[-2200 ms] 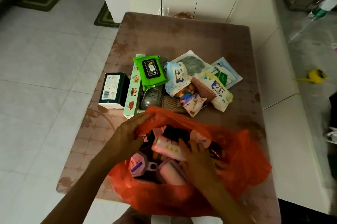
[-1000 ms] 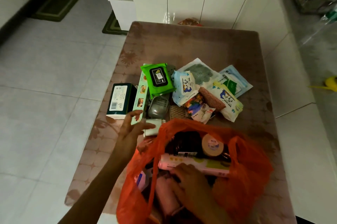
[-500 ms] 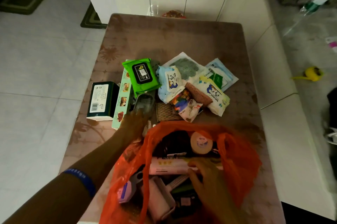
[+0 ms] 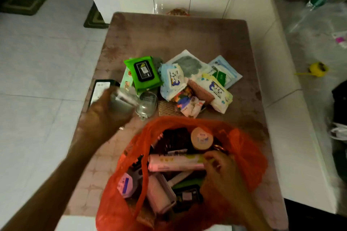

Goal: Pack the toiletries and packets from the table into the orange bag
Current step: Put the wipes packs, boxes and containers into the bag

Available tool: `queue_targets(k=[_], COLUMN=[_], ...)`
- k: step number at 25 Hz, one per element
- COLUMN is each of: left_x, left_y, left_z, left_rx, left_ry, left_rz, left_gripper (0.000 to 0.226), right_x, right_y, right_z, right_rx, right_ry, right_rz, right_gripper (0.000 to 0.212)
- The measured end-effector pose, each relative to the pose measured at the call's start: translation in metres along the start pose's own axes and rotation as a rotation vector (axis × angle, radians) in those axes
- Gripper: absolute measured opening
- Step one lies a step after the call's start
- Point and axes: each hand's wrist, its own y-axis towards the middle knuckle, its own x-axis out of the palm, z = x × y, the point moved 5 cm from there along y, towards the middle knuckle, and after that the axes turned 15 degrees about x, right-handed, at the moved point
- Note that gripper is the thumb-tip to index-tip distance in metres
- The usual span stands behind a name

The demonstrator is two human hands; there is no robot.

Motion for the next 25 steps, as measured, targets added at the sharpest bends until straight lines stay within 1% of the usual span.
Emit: queue_targets(k=[1,2,3,4,5,6,7,8,9,10,11,12,13,14,15,16,17,18,19,20,21,22,23,25], left_x=[-0.024,-0.04,-0.042,-0.03,-0.007,0.024,0.057,0.09,0.12,0.136,0.147,0.157,0.158,0.155,0.145,0.13,0.111,0.087,0.065,0.048,0.038,0.034,0.036,0.063], left_y=[-0.006,-0.014,-0.022,-0.035,-0.05,-0.067,-0.083,-0.098,-0.11,-0.11,-0.111,-0.116,-0.128,-0.135,-0.125,-0.111,-0.097,-0.08,-0.063,-0.046,-0.033,-0.021,-0.013,-0.011], left_z=[0.022,0.049,0.075,0.098,0.115,0.123,0.124,0.122,0.112,0.107,0.099,0.091,0.094,0.097,0.104,0.106,0.109,0.111,0.096,0.073,0.043,0.009,-0.023,-0.082], left_rx=[0.002,0.032,0.064,0.093,0.138,0.182,0.248,0.253,0.218,0.265,0.273,0.351,0.501,0.525,0.433,0.365,0.27,0.162,0.061,-0.031,-0.117,-0.19,-0.262,-0.377], left_ry=[-0.121,-0.265,-0.414,-0.55,-0.591,-0.56,-0.499,-0.474,-0.437,-0.345,-0.264,-0.17,-0.055,0.035,0.09,0.055,-0.08,-0.246,-0.341,-0.367,-0.309,-0.195,-0.052,0.139], left_rz=[0.056,0.019,-0.093,-0.242,-0.426,-0.59,-0.72,-0.823,-0.899,-0.904,-0.904,-0.911,-0.976,-1.021,-0.898,-0.755,-0.635,-0.449,-0.251,-0.074,0.055,0.143,0.152,0.008], left_gripper=[0.081,0.087,0.093,0.096,0.097,0.095,0.092,0.09,0.087,0.08,0.074,0.07,0.07,0.073,0.073,0.067,0.054,0.039,0.026,0.018,0.017,0.022,0.031,0.047], right_x=[-0.004,-0.008,-0.013,-0.018,-0.023,-0.027,-0.03,-0.035,-0.038,-0.042,-0.045,-0.045,-0.043,-0.038,-0.032,-0.023,-0.015,-0.007,-0.001,0.005,0.008,0.011,0.013,0.013], right_y=[0.0,0.001,0.003,0.004,0.005,0.006,0.007,0.007,0.006,0.005,0.003,0.002,0.001,0.0,0.0,-0.001,-0.001,-0.003,-0.005,-0.007,-0.008,-0.008,-0.009,-0.009], right_z=[0.002,0.005,0.007,0.008,0.009,0.009,0.01,0.011,0.013,0.014,0.015,0.017,0.018,0.02,0.021,0.02,0.018,0.014,0.008,0.002,-0.001,-0.005,-0.007,-0.008], right_rx=[0.009,0.016,0.024,0.035,0.038,0.04,0.042,0.043,0.045,0.046,0.046,0.045,0.044,0.042,0.041,0.034,0.024,0.006,-0.015,-0.023,-0.021,-0.017,-0.017,-0.011], right_ry=[0.032,0.062,0.088,0.098,0.1,0.1,0.1,0.102,0.102,0.101,0.098,0.095,0.089,0.085,0.081,0.076,0.071,0.071,0.07,0.067,0.069,0.068,0.064,0.053], right_rz=[0.008,0.02,0.038,0.056,0.068,0.079,0.092,0.109,0.124,0.137,0.141,0.138,0.129,0.109,0.08,0.046,0.007,-0.026,-0.054,-0.079,-0.1,-0.112,-0.115,-0.1], right_gripper=[0.013,0.015,0.018,0.02,0.021,0.021,0.02,0.019,0.018,0.017,0.016,0.016,0.015,0.016,0.016,0.017,0.018,0.018,0.018,0.02,0.021,0.022,0.022,0.021])
